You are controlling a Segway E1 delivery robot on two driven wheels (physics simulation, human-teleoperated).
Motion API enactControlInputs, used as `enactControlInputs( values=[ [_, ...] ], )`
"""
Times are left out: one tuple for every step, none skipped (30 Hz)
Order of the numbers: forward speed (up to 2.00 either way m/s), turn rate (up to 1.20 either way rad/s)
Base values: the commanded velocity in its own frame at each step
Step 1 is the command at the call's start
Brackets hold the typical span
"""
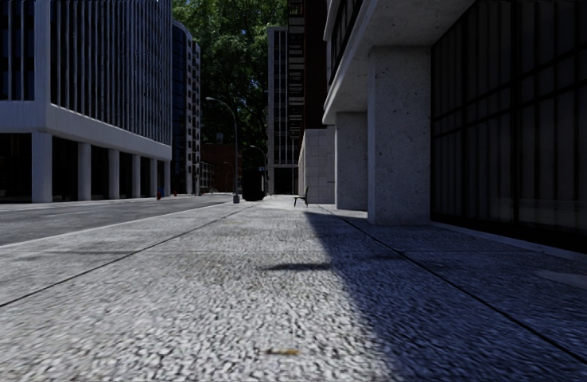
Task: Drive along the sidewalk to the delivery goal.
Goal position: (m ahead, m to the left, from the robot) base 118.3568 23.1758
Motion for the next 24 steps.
enactControlInputs(
  values=[
    [2.0, 0.0],
    [2.0, 0.0],
    [2.0, 0.0],
    [2.0, 0.0],
    [2.0, 0.0],
    [2.0, 0.0],
    [2.0, 0.0],
    [2.0, 0.0],
    [2.0, 0.0],
    [2.0, 0.0],
    [2.0, 0.0],
    [2.0, 0.0],
    [2.0, 0.0],
    [2.0, 0.0],
    [2.0, 0.0],
    [2.0, 0.0],
    [2.0, 0.0],
    [2.0, 0.0],
    [2.0, 0.0],
    [2.0, 0.0],
    [2.0, 0.0],
    [2.0, 0.0],
    [2.0, 0.0],
    [2.0, 0.0]
  ],
)
